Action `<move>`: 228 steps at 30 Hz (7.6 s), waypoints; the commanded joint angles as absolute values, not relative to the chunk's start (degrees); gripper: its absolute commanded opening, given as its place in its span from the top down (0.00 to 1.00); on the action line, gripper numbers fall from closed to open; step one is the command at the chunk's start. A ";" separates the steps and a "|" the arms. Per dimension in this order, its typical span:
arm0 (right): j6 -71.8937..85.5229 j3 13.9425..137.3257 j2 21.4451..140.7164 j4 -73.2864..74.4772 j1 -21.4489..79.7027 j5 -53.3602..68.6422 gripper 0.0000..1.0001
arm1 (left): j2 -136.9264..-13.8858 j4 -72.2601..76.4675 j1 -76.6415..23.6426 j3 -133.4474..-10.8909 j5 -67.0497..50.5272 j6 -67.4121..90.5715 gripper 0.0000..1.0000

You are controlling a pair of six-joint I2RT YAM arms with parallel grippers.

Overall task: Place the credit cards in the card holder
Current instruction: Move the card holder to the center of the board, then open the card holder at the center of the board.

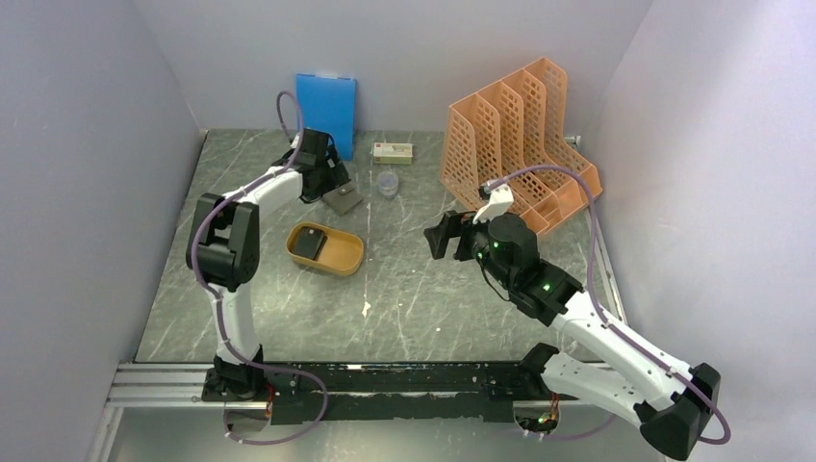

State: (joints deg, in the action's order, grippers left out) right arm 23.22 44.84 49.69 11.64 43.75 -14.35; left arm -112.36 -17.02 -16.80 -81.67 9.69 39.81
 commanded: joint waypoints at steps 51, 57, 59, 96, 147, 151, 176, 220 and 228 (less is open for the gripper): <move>24.71 42.20 45.61 14.68 43.97 -15.75 0.05 | -111.90 -20.25 -33.21 -76.57 8.32 35.74 0.27; 26.29 41.04 45.58 15.93 43.97 -15.21 0.05 | -110.17 -19.19 -39.24 -74.95 6.91 36.08 0.27; 26.89 40.71 45.21 16.43 44.01 -15.21 0.05 | -110.36 -19.66 -41.46 -74.97 7.24 36.12 0.27; 41.63 35.64 62.48 10.77 43.66 -13.04 0.18 | -68.17 -23.64 -62.85 -46.10 22.51 51.92 0.23; 37.39 49.09 83.58 15.46 42.76 -12.89 0.37 | -57.16 -18.45 -62.49 -33.30 20.31 55.19 0.23; 34.27 48.43 76.41 17.88 42.89 -12.00 0.37 | -60.98 -12.61 -62.45 -34.39 17.63 54.64 0.23; 32.03 41.68 73.71 17.93 53.17 -16.97 0.46 | -89.88 10.13 -55.35 -39.21 2.45 56.93 0.95; 34.97 48.80 91.70 22.59 59.66 -29.60 0.54 | -88.83 13.39 -53.73 -31.19 1.82 60.36 0.95; 34.26 47.37 86.99 20.67 60.00 -28.67 0.50 | -87.83 14.88 -53.74 -30.41 1.38 61.02 0.95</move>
State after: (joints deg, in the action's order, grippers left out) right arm 34.61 48.27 89.32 20.64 59.55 -27.49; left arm -88.16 16.43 -53.82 -31.51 1.28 61.14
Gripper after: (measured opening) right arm 0.497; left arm 0.054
